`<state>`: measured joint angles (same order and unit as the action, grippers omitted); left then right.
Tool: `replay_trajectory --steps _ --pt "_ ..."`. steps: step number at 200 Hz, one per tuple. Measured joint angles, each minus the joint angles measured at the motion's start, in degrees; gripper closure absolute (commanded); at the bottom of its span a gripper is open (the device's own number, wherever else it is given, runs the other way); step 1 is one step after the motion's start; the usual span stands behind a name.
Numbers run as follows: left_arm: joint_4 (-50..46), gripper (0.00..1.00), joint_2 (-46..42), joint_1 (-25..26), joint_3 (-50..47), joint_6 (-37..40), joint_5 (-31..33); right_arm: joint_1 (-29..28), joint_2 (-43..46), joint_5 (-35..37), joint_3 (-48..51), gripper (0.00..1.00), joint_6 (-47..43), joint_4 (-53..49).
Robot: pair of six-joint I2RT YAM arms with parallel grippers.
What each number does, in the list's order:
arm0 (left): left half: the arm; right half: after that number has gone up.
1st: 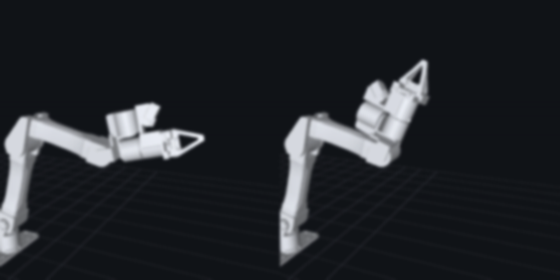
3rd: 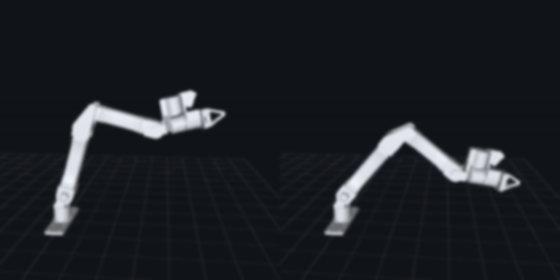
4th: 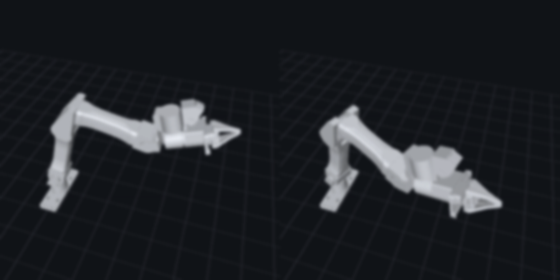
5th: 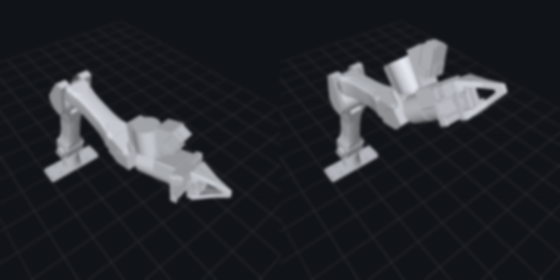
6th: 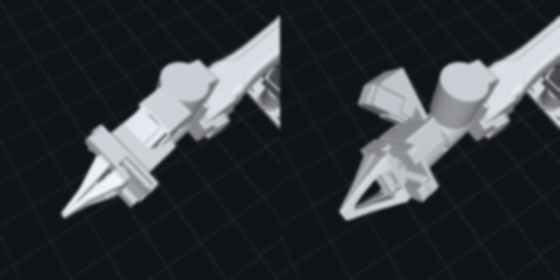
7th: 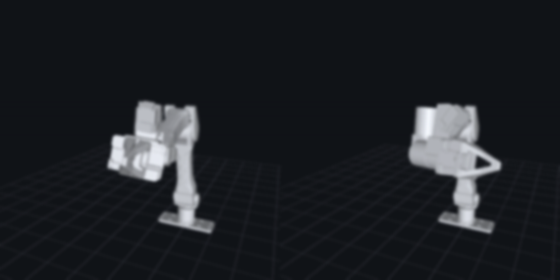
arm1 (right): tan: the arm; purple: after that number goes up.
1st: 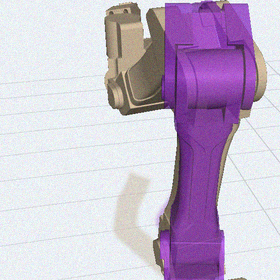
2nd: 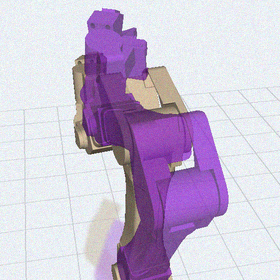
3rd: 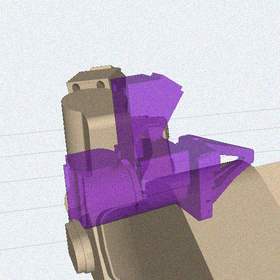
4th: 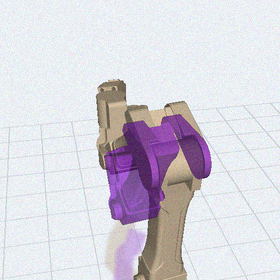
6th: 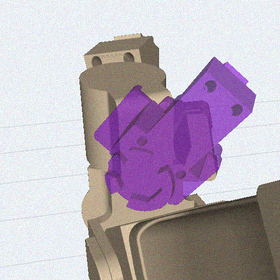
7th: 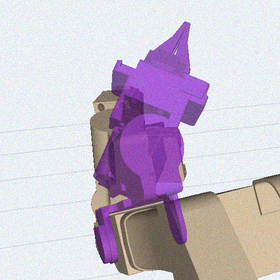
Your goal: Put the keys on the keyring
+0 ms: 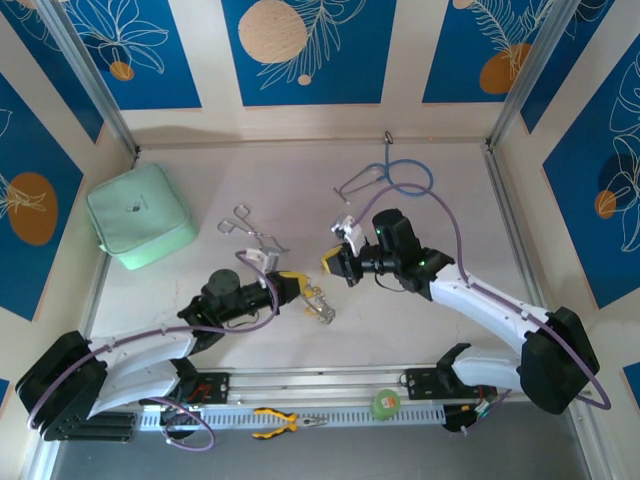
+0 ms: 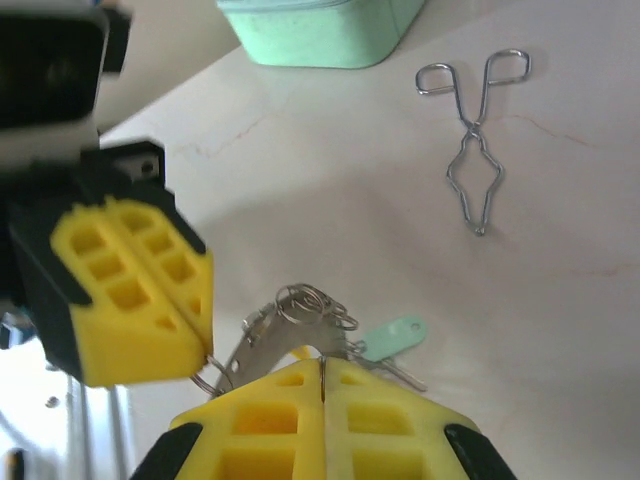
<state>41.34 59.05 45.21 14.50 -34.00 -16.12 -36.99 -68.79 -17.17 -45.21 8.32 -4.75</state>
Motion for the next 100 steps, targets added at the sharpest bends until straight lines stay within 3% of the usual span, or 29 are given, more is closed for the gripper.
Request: replay_trajectory --steps 43,100 --pt "0.17 1.00 -0.13 0.00 -0.39 6.29 0.02 -3.21 -1.62 -1.57 -2.67 1.00 13.03 -7.76" --pt "2.12 1.00 0.55 0.00 -0.63 9.81 -0.20 -4.04 -6.25 -1.53 -6.62 1.00 22.64 -14.27"
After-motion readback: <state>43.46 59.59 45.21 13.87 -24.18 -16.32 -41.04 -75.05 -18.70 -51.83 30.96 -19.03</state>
